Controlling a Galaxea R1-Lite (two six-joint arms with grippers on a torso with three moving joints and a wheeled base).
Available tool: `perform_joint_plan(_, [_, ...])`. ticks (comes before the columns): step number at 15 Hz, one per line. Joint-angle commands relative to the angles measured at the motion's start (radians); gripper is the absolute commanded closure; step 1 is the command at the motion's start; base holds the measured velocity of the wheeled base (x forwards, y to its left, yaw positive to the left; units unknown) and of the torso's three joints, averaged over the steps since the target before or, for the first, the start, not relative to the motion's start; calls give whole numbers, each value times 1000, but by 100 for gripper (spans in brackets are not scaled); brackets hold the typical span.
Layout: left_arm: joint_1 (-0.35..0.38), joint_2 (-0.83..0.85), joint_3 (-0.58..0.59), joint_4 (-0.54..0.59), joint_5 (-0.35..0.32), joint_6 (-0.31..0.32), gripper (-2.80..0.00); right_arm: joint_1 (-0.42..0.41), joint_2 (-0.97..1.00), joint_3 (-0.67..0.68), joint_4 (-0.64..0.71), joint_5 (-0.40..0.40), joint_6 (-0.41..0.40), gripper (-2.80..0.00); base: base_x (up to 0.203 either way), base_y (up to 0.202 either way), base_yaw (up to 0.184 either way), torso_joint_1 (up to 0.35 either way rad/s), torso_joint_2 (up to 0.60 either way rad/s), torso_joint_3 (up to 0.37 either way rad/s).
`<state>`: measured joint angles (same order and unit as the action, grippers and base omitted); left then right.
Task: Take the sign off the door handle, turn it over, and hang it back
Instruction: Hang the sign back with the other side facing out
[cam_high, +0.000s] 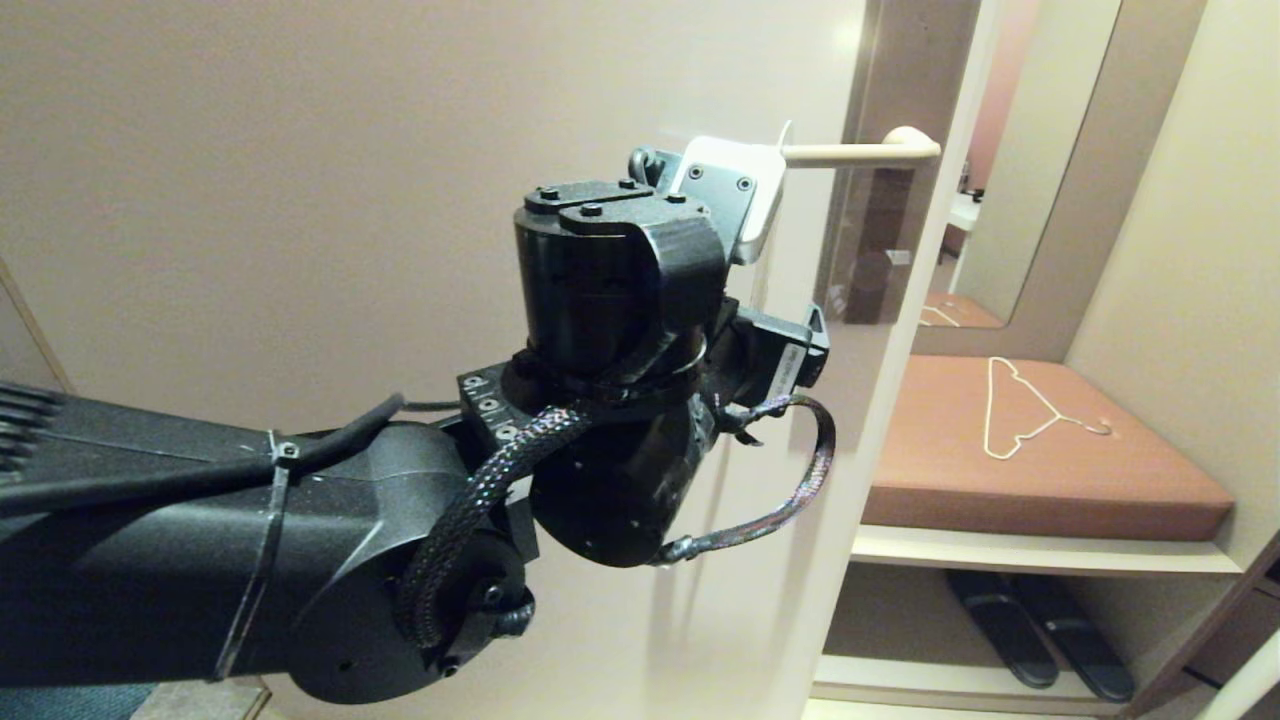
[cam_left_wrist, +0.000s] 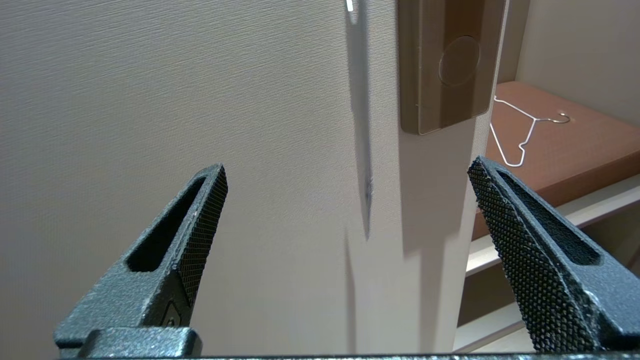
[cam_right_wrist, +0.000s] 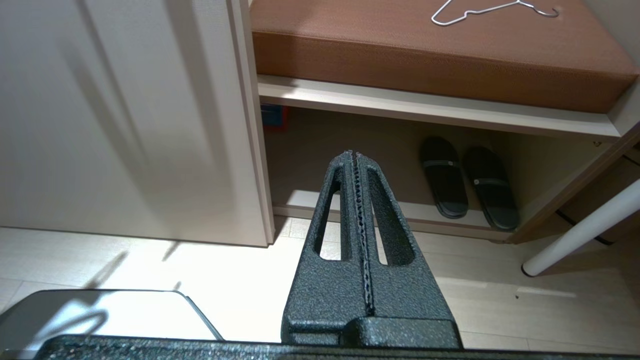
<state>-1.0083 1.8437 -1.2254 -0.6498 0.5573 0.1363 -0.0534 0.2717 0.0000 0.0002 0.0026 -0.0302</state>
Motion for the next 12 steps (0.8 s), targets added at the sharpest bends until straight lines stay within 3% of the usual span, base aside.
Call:
perform_joint_plan(1, [1, -45, 29, -4, 3, -5, -280, 0, 1, 0, 0, 1, 0, 0, 0, 0, 0, 0, 0, 0])
perform_joint_plan(2, [6, -56, 40, -4, 3, -11, -280, 0, 1, 0, 0, 1, 0, 0, 0, 0, 0, 0, 0, 0])
perform_joint_plan(3, [14, -62, 50, -4, 3, -18, 0, 0, 1, 0, 0, 1, 0, 0, 0, 0, 0, 0, 0, 0])
perform_joint_plan(10, [62, -64, 58, 1, -42, -18, 0, 0, 1, 0, 0, 1, 0, 0, 0, 0, 0, 0, 0, 0])
perform_joint_plan(12, [80, -57, 56, 1, -85, -18, 0, 0, 1, 0, 0, 1, 0, 0, 0, 0, 0, 0, 0, 0])
